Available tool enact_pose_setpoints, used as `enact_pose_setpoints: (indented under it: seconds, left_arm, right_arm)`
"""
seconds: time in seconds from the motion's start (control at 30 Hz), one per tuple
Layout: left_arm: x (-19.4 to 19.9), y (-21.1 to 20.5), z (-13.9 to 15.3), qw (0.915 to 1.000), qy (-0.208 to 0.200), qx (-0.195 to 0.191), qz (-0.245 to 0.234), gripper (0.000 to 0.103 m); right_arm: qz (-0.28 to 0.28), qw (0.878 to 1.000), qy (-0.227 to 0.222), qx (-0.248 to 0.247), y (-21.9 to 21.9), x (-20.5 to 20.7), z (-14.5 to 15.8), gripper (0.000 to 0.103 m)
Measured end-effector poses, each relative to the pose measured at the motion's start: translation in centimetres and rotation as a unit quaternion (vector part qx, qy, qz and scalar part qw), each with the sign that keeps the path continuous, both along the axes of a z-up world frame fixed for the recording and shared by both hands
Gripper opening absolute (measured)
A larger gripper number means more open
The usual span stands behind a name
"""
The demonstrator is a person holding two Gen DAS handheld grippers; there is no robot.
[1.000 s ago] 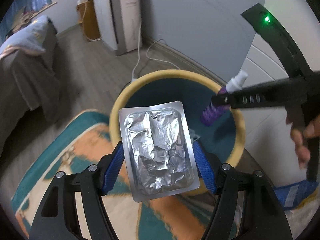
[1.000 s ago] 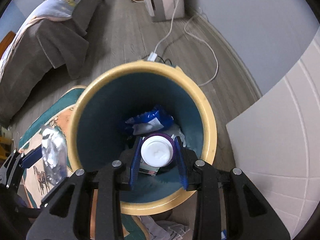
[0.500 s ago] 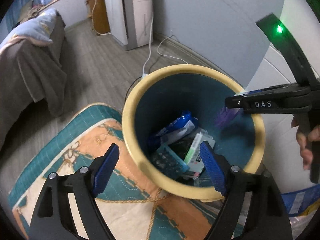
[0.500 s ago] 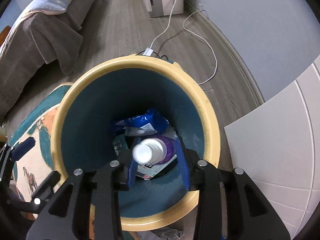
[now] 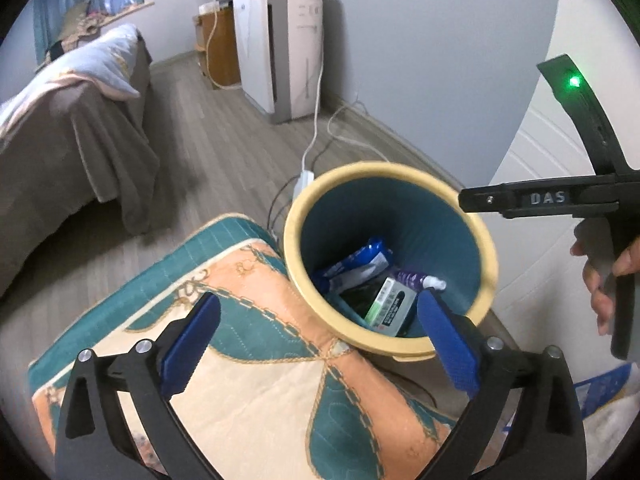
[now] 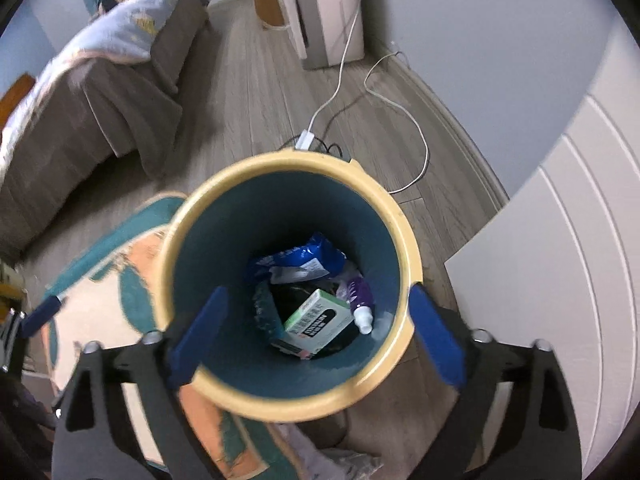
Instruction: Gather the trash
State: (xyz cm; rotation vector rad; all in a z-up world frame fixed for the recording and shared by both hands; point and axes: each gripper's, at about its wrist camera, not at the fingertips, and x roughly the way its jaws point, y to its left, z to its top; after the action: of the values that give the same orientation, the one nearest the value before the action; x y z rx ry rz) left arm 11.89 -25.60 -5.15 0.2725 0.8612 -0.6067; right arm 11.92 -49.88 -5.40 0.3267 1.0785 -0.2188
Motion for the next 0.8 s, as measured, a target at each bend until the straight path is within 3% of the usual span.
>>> enact_pose_setpoints:
  seconds: [0.23,0.43,0.63,0.8]
  left_arm:
    - [-1.9,0.7,3.7,0.9991,-0.008,-0.036,0.020,0.098]
    - [-3.8,2.5,6.0,0.9978,-0.019,-0.044,0.047,0.098]
    - [-5.0,4.0,6.4,0.9972,-0.019,-0.045,0.057,0.098]
    - [-5.5,3.8,6.0,0.9977,-0.043,-0.017,0.050,0.098]
  right_arm:
    - [-0.003,0.999,-0.007,-0.034,1.9,-4.1,2.4,0.097]
    - [-0.006,0.997,-0.043,-0.065,3.0,-7.2,4.8,0.097]
    - [-0.021,0.994,-0.073,-0.079,3.7,-9.3,6.5,0.097]
    - [-0.024,0.992,-0.090,-0.086,4.1,-10.0,7.3,0.097]
